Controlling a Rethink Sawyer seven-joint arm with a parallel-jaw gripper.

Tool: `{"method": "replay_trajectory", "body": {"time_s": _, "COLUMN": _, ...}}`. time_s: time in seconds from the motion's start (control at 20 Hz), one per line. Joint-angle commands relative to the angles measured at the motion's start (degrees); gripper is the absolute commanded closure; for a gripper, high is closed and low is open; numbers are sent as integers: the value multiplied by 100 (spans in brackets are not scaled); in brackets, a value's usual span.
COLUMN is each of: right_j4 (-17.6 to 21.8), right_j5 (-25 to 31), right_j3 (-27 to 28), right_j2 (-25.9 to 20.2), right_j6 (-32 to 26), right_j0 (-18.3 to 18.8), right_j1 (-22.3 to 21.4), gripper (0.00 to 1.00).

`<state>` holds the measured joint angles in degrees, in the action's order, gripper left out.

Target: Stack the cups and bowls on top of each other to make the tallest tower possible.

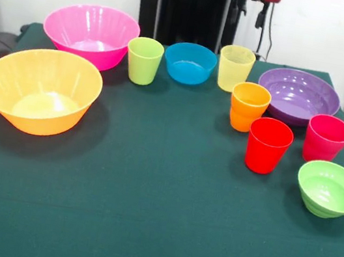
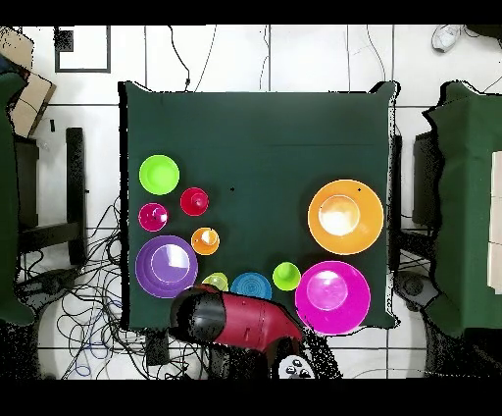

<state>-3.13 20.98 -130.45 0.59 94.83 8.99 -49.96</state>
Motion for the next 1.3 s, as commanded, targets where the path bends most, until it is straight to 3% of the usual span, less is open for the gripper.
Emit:
{"method": "replay_trajectory", "body": {"time_s": 0.05, "right_j4": 336, "right_j5": 127, "right_j3": 197, "right_j2": -171, "right_j6": 523, "right_j0": -40, "right_j1": 454, "gripper": 0}}
{"method": "replay_trajectory", "body": {"time_s": 1.3, "right_j4": 176, "right_j5": 193, "right_j3": 1359, "right_j2": -243, "right_j6": 532, "right_j0": -173, "right_j1": 1501, "gripper": 0}}
